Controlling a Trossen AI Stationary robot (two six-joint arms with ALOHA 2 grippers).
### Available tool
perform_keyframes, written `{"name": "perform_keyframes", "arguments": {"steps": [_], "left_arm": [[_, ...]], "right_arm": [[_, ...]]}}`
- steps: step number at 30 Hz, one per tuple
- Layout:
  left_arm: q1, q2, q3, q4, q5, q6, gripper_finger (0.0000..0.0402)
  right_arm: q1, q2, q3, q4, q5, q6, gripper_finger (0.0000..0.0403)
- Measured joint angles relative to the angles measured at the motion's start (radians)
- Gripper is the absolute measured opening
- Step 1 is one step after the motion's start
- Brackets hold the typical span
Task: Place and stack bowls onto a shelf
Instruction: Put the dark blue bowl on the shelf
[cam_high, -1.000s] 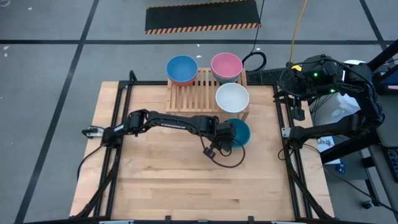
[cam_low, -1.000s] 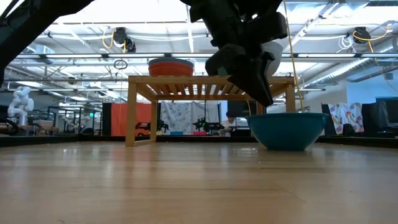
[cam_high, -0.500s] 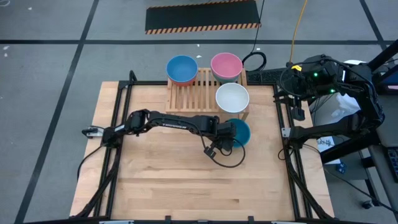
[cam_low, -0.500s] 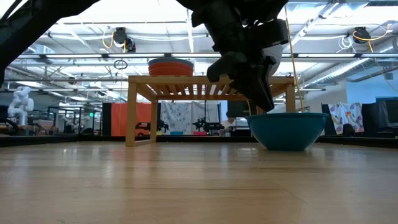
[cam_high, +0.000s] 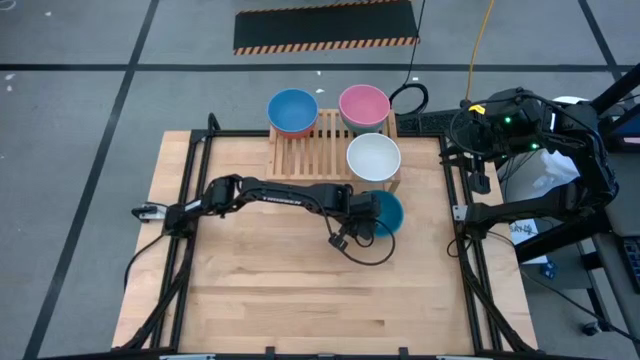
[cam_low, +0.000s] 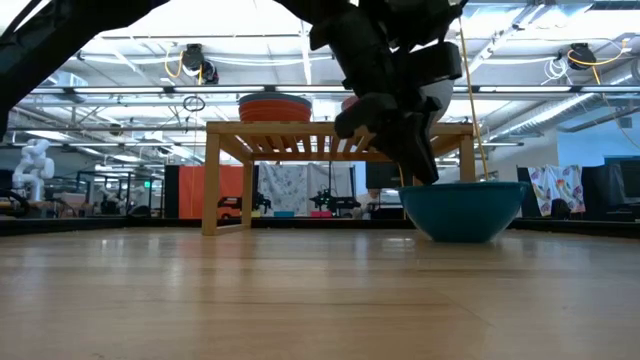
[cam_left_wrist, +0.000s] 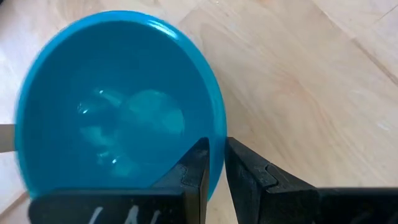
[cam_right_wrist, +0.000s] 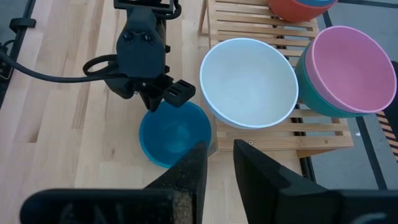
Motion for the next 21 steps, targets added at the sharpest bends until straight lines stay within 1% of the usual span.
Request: {"name": "perform_keyframes", "arguments": {"steps": [7,18,21], "left_arm": [[-0.001,0.0,0.0,0.015,0.0,-0.007,0.0058],[-0.009,0.0,0.0,-0.008,-0.001,-0.01,0.0058],[-0.009,0.0,0.0,-0.007,-0.001,0.008,0.0058]], "right_arm": [[0.0,0.0,0.0,0.0,0.0,0.0,0.0075],[0.0,0.0,0.0,0.0,0.0,0.0,0.0075],[0.0,0.0,0.0,0.0,0.0,0.0,0.0075]]}}
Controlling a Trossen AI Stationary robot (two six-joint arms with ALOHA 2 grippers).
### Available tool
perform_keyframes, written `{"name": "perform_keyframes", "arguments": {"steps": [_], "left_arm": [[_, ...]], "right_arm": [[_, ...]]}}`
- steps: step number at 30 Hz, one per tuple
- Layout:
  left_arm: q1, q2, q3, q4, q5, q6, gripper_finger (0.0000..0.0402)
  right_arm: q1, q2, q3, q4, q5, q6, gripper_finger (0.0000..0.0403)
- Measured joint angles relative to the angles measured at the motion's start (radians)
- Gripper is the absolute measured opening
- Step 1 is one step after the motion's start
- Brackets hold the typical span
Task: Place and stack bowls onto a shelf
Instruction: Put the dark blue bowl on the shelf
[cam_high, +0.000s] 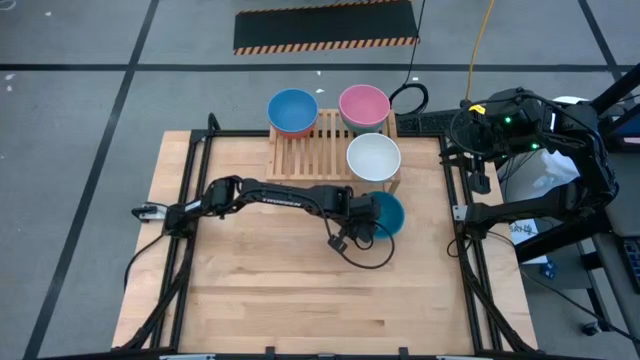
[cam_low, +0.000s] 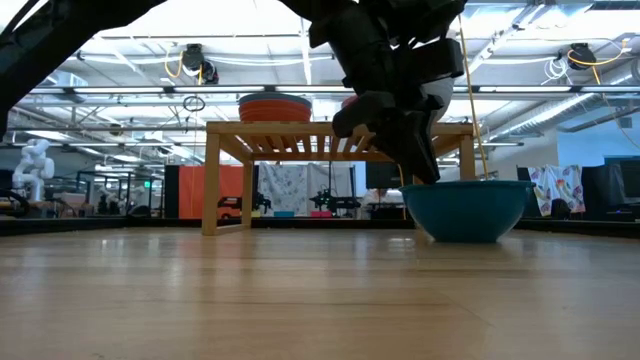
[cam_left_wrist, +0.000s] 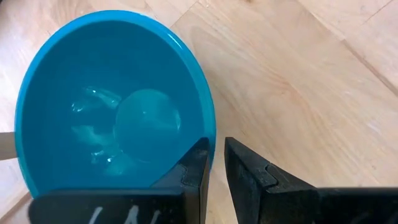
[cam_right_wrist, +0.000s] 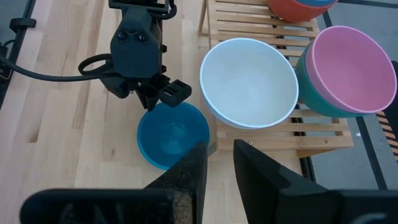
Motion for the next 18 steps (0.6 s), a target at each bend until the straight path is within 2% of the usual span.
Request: {"name": "perform_keyframes", "arguments": {"steps": [18], "left_arm": [[0.009,0.01,0.002,0.029,0.012,0.016,0.0058]], "right_arm": [[0.0,0.0,0.0,0.0,0.0,-0.022,0.0075]]}}
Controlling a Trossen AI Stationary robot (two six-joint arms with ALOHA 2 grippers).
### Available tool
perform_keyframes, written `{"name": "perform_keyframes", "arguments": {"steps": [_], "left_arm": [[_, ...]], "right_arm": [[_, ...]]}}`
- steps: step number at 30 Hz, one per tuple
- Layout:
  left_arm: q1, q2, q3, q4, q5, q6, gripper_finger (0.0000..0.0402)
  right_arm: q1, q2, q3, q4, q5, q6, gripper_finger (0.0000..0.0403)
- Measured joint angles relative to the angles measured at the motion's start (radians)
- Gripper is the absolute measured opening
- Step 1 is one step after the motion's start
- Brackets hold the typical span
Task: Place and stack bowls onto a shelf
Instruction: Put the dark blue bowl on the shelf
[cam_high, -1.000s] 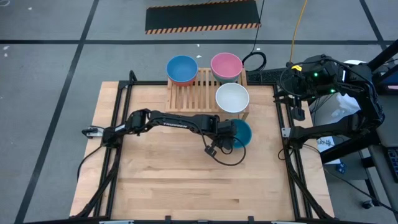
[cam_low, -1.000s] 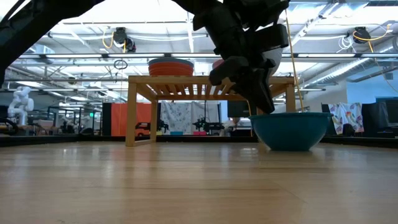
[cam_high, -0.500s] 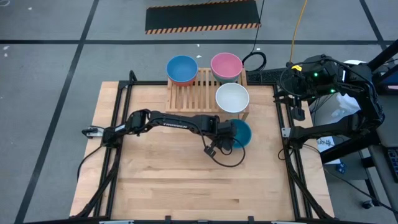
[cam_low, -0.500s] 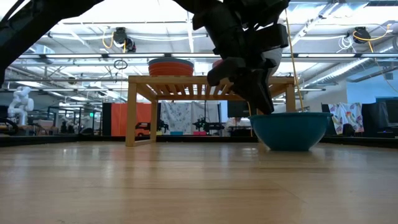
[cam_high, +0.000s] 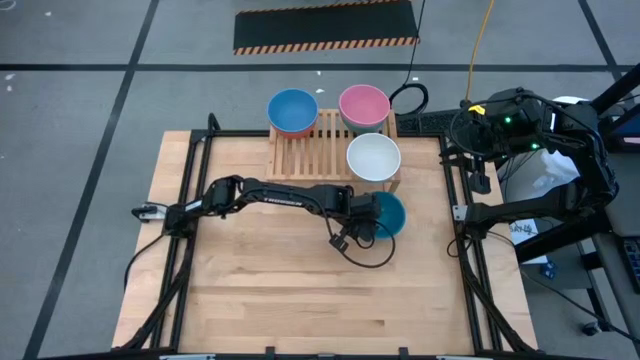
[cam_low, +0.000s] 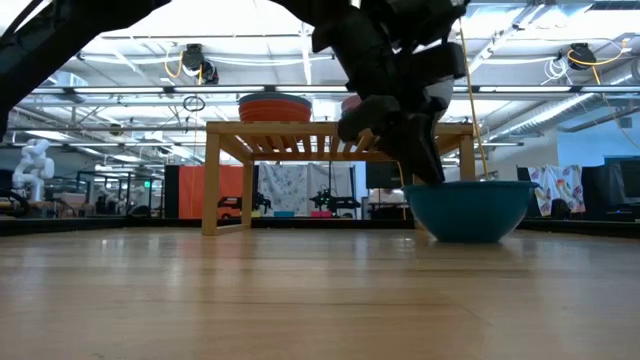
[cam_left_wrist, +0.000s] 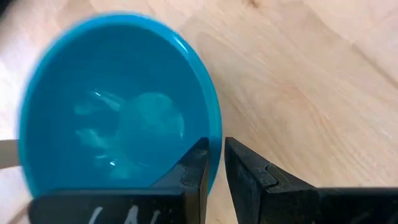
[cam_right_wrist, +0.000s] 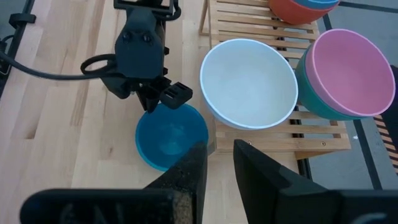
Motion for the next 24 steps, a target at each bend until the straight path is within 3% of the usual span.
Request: {"name": "perform_keyframes", "arguments": {"steps": [16,24], "left_arm": [[-0.003,0.022,-0.001,0.058,-0.045,0.04,0.0056],[-0.004,0.02,-0.001,0.05,-0.052,0.047,0.0018]], "right_arm": [[0.0,0.0,0.0,0.0,0.0,0.0,0.0075],[0.0,0.0,0.0,0.0,0.0,0.003,0.0075]]}}
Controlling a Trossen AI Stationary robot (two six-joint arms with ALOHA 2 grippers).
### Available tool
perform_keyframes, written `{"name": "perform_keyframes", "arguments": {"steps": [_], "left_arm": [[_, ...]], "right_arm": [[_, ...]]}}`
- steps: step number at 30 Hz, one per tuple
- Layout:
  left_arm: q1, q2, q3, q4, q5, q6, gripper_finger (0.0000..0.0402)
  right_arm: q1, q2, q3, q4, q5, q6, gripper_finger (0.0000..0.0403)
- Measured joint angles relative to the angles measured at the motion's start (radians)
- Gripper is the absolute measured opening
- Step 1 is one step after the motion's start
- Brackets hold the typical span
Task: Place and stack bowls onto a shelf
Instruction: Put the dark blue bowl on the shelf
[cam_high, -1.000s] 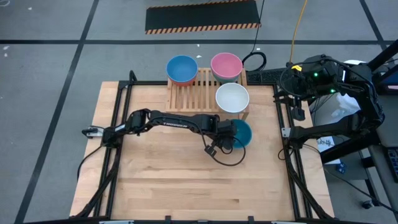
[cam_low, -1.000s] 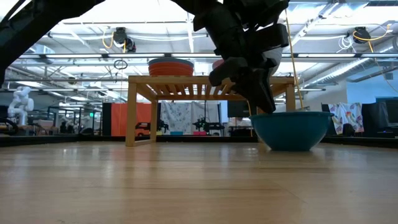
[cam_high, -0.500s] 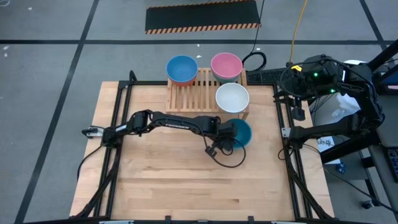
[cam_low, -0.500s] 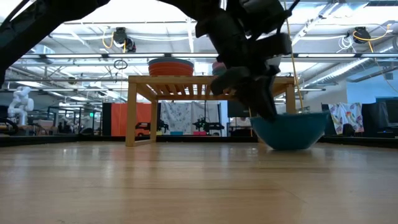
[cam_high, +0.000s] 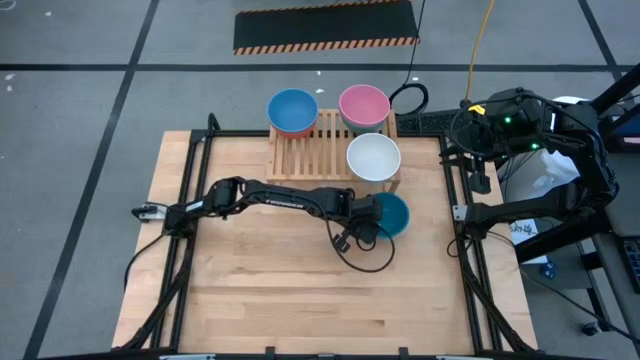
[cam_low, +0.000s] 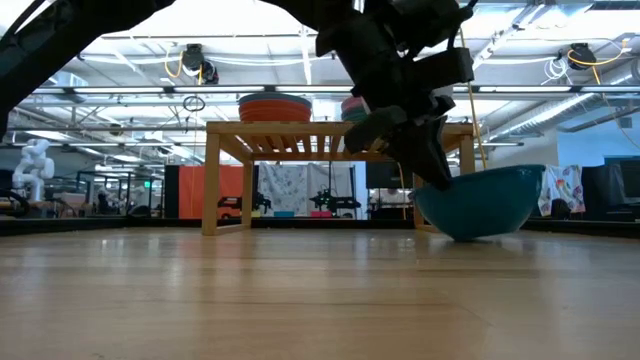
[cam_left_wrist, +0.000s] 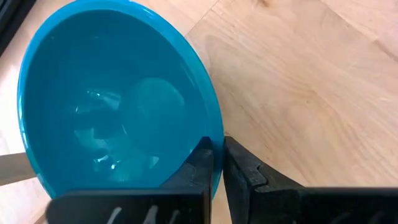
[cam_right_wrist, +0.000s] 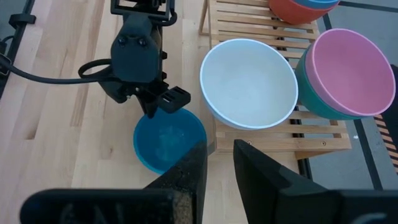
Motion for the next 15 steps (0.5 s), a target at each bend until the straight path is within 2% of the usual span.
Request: {"name": "perform_keyframes", "arguments": {"steps": [7,15], "left_arm": [[-0.007,0.0,0.0,-0.008,-0.011,-0.007,0.0018],[-0.033,-0.028,0.0,-0.15,-0.061,-0.053,0.0018]], "right_arm": [[0.0,0.0,0.0,0.0,0.0,0.001,0.0075],[0.0,0.0,0.0,0.012,0.0,0.001,0.0075]]}}
